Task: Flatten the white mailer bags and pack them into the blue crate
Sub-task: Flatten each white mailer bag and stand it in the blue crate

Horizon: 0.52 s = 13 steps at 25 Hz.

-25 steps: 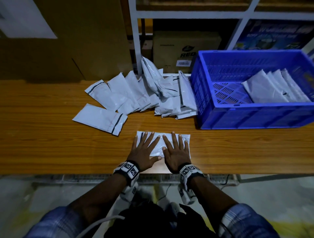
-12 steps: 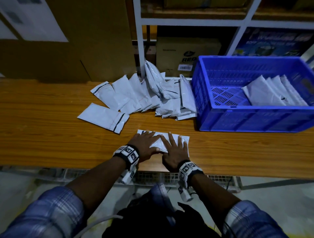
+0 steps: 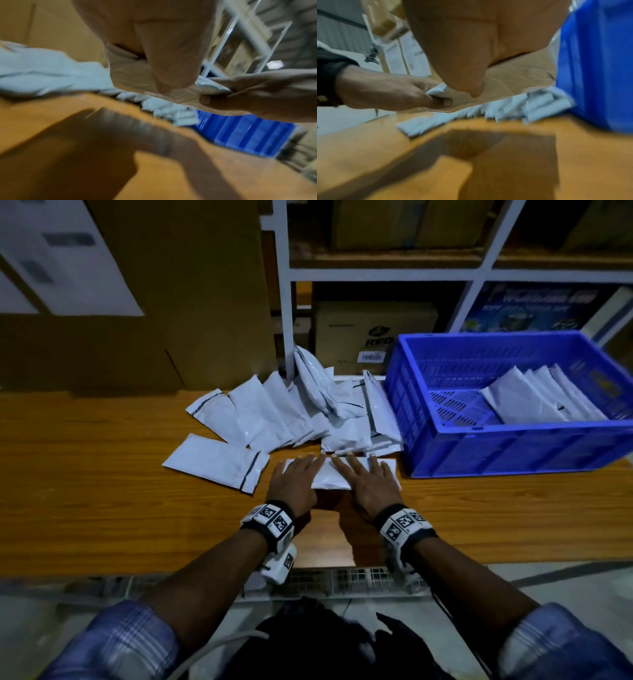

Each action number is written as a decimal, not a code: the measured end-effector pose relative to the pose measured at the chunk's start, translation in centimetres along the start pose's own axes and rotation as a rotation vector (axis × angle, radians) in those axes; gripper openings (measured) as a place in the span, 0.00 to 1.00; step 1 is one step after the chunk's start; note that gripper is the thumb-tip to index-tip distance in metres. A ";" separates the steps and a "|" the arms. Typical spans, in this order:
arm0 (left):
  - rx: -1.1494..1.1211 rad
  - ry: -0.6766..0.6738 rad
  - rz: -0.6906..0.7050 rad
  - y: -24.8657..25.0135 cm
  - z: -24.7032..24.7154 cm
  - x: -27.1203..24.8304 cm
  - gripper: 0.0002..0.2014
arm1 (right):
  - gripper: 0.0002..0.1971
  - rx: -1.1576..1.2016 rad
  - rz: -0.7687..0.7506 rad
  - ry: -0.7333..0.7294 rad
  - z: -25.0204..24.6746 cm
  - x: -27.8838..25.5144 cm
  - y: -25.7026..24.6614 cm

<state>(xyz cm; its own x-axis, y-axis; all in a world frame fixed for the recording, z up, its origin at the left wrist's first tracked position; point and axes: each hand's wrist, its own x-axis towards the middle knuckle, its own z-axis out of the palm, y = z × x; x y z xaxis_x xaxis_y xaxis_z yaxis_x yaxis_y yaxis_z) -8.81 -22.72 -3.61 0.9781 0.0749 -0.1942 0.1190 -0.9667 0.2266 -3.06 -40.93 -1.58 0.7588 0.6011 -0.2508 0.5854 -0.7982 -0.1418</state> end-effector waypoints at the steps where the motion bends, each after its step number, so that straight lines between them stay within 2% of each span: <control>1: -0.004 0.045 0.021 -0.3 -1.1 0.4 0.44 | 0.42 -0.014 0.009 0.036 -1.3 0.2 -0.5; 4: -0.040 0.115 0.075 -0.9 -5.1 1.8 0.43 | 0.40 -0.094 0.043 0.122 -5.4 0.4 -1.7; 7: 0.021 0.209 0.170 0.0 -9.5 4.1 0.42 | 0.40 -0.140 0.100 0.203 -9.4 0.7 -1.4; 10: 0.107 0.319 0.298 2.3 -13.7 7.2 0.40 | 0.44 -0.171 0.168 0.316 -12.4 1.1 0.9; 13: 0.175 0.398 0.427 6.2 -17.4 11.1 0.40 | 0.47 -0.177 0.224 0.363 -15.8 1.1 4.9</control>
<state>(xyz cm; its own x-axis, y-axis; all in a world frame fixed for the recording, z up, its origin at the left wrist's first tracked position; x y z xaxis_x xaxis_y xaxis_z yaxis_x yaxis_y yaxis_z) 5.76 -23.59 12.20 0.9258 -0.2757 0.2586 -0.2951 -0.9547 0.0386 5.13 -43.60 12.57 0.9045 0.4148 0.0990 0.4116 -0.9099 0.0513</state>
